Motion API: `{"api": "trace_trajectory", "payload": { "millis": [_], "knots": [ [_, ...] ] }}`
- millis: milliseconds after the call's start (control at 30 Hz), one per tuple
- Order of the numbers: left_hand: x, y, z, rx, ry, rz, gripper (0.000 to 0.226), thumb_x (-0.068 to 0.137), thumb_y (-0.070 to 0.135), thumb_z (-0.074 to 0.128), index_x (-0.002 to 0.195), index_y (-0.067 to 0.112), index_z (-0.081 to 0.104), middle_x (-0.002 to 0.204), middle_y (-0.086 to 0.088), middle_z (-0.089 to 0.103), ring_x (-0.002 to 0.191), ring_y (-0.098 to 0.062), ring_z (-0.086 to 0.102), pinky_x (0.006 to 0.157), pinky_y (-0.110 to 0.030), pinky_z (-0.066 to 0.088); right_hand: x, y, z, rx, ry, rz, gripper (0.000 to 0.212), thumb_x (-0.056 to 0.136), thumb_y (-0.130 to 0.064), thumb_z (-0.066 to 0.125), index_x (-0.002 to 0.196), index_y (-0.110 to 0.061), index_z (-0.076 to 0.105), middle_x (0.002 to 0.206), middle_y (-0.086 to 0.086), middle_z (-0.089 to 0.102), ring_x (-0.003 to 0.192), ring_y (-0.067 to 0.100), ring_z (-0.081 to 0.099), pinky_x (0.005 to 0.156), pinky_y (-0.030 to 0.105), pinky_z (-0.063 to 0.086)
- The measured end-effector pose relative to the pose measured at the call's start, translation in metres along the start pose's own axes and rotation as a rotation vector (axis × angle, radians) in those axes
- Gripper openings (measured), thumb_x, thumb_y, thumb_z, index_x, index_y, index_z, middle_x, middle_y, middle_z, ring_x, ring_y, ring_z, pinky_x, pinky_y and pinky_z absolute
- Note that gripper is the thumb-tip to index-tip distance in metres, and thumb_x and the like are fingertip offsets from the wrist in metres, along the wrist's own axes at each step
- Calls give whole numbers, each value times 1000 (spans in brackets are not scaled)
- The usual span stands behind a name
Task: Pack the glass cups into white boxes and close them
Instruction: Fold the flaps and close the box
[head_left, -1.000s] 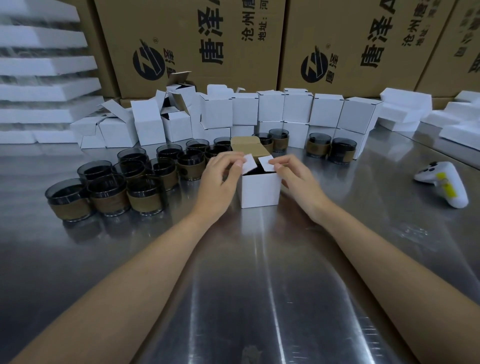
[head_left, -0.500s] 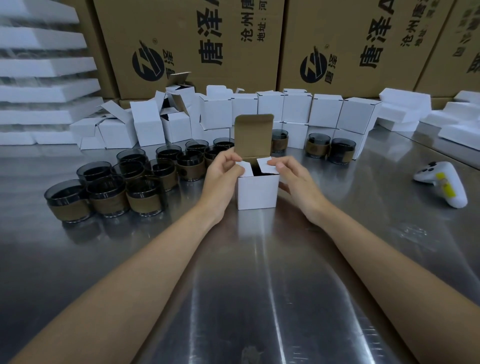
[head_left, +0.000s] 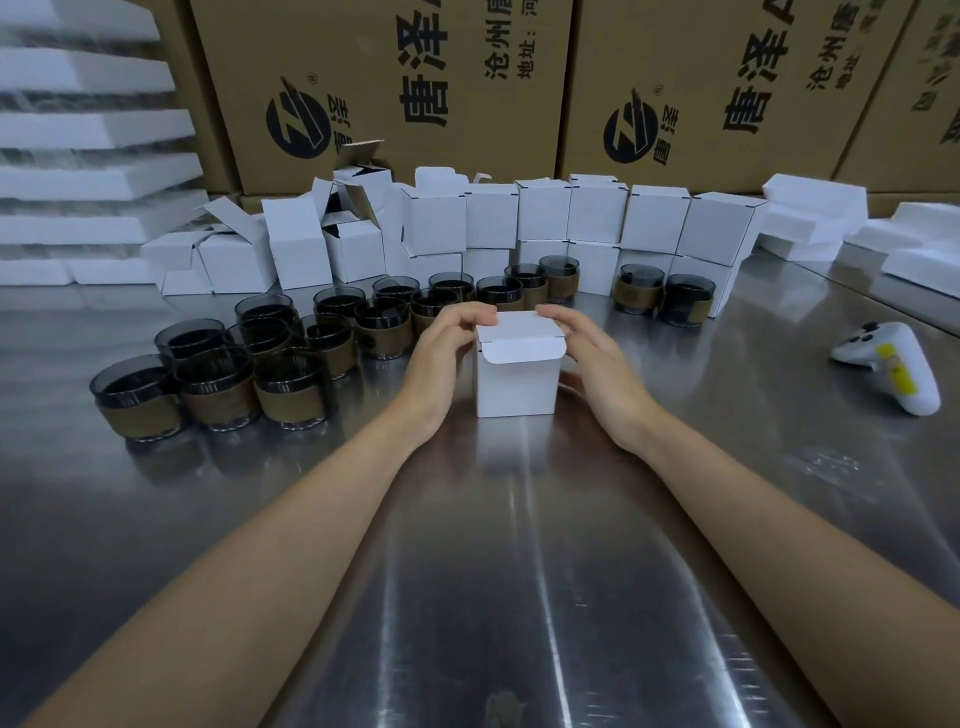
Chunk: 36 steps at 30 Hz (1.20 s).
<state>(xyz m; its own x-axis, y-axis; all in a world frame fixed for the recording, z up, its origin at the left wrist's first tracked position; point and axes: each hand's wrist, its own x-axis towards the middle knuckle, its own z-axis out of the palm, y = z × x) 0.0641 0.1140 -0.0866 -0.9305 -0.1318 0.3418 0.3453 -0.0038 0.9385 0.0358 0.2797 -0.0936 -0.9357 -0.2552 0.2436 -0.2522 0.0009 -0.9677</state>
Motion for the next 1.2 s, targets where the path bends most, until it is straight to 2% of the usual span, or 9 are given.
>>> {"api": "trace_trajectory", "payload": {
  "millis": [100,167,267,400,633,733,867,1100,1200],
  "knots": [
    [-5,-3,-1,128,-22,82,25,93,0,39,88,13,59,119,-1,55,111,-6,50,97,-22,36,0,2,0,36,-43,14,29,100,-34,38,120,-32,59,129,-9,59,124,8,51,102,35,44],
    [-10,-7,-2,254,-75,168,13,93,19,47,101,14,57,122,2,52,113,-1,47,98,-19,35,-2,3,-2,62,-92,-8,40,89,-43,49,126,-30,55,127,-9,59,119,5,55,95,26,47],
    [-14,-12,-2,437,-166,240,41,91,33,53,125,11,49,131,2,41,124,-5,41,106,-23,35,-5,4,-3,17,-135,-53,45,90,-31,61,133,-27,49,121,-11,60,110,0,58,86,17,46],
    [-15,-11,1,494,-110,257,42,100,29,50,137,11,41,134,1,41,125,-12,44,107,-38,39,-6,4,0,-62,-79,-123,34,97,-31,56,130,-30,50,120,-13,60,115,4,57,96,26,47],
    [-12,-9,3,435,-62,266,27,101,25,47,125,12,49,125,-4,48,112,-6,48,103,-36,41,-6,3,6,-101,-39,-158,30,90,-46,55,118,-35,52,115,-12,60,115,9,55,103,41,46],
    [-13,-8,4,379,-57,238,33,92,30,47,120,13,51,123,-3,49,110,-6,48,100,-30,41,-5,3,3,-53,-65,-140,23,94,-33,59,116,-31,53,118,-6,59,118,15,55,104,47,45],
    [-11,-8,4,296,-65,191,36,87,31,47,116,11,51,124,-4,49,113,-14,50,94,-29,42,-7,2,3,-51,-119,-182,28,88,-29,59,116,-27,54,116,-6,60,114,15,56,100,40,47],
    [-9,-11,4,271,-40,153,23,88,32,43,102,16,52,121,3,50,111,0,45,97,-21,34,-3,3,1,44,-130,-68,19,94,-39,50,100,-28,63,112,-10,66,107,9,62,95,31,48],
    [-8,-11,5,242,-73,111,20,89,20,45,106,11,51,124,3,43,115,-1,41,102,-23,32,-1,3,3,19,-102,-73,17,99,-19,48,94,-26,63,102,-17,66,96,6,61,89,29,47]
  ]
}}
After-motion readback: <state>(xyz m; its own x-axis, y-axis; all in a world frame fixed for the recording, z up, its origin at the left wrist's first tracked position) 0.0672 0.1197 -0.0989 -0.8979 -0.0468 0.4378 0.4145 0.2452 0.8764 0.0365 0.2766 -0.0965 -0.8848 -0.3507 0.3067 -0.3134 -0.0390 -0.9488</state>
